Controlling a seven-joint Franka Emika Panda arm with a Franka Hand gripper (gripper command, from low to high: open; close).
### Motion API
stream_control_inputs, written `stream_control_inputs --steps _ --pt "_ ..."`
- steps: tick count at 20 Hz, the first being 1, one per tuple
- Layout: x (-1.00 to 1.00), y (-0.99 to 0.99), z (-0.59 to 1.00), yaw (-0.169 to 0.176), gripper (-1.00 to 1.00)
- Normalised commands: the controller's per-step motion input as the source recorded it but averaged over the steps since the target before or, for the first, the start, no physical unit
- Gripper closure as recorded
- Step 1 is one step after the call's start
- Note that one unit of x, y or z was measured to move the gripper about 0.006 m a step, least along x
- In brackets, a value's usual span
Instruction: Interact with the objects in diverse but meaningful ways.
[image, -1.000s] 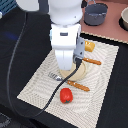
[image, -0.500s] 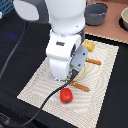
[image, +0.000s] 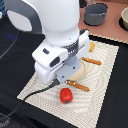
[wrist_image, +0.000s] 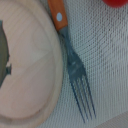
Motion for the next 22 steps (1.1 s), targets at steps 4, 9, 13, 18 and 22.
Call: stream_control_inputs --steps 4,9,13,18,22 --pt "0.58 -0.45 0.0 -0.132 -1.0" --pt "0.73 -0.35 0.0 -0.13 -1.0" --pt "0.71 -0.3 0.01 -0.126 -1.0" --pt "0.6 -0.36 -0.01 -0.12 -1.0" --pt "0.43 -0.35 -0.07 -0.11 1.0"
